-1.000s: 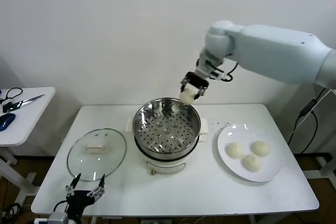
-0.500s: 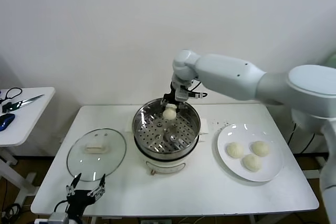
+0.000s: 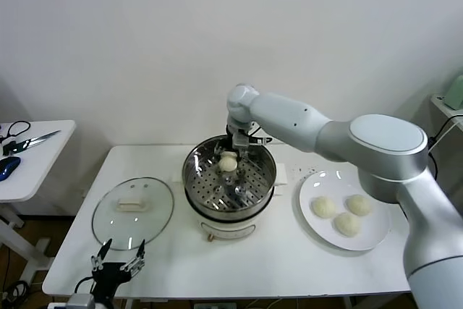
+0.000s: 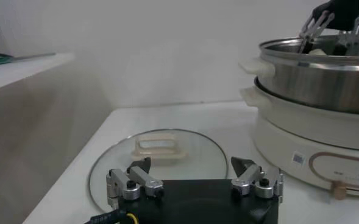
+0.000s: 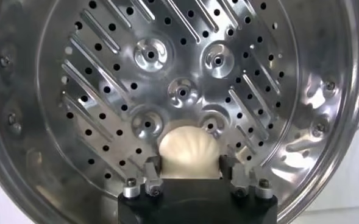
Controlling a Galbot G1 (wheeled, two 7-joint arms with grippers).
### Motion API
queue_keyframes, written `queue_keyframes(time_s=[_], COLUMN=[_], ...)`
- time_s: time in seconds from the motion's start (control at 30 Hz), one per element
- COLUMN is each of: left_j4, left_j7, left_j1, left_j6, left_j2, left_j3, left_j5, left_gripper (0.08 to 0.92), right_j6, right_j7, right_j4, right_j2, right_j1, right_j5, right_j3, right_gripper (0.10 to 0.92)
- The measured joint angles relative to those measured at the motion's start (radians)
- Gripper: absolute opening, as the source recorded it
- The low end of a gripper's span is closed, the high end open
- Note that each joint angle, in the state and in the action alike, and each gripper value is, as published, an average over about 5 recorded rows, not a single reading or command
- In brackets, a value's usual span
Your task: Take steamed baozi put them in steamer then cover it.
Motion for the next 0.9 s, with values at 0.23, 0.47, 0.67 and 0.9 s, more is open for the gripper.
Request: queue_keyframes(time_s=[0.23, 0.47, 0.67, 0.9], left_j4=[-0.018, -0.025, -0.025, -0.025], left_j7=[0.002, 0.003, 0.003, 0.004], left_j1=[0.011, 0.020, 0.022, 0.018], left_j6=[0.004, 0.002, -0.001, 0.000], left_j2=[-0.005, -0.006, -0.004, -0.006], left_j3=[-0.002, 0.001, 0.005, 0.013], left_j5=[0.001, 0.003, 0.006, 0.015], left_gripper=[0.823, 0.823, 0.823, 0.823], right_j6=[-0.035, -0.195, -0.404, -0.700], right_j7=[-0.077, -0.165, -0.171, -0.107], right_j4=[0.104, 0.247, 0.363, 0.515], right_j2=[-0.096, -0.314, -0.546, -0.752], right_j1=[0.165, 0.338, 0.388, 0.349], right_j5=[0.266, 0.601, 0.730, 0.789], right_j3=[-0.091, -0.267, -0.369, -0.404], right_gripper=[0.823, 0.823, 0.823, 0.823])
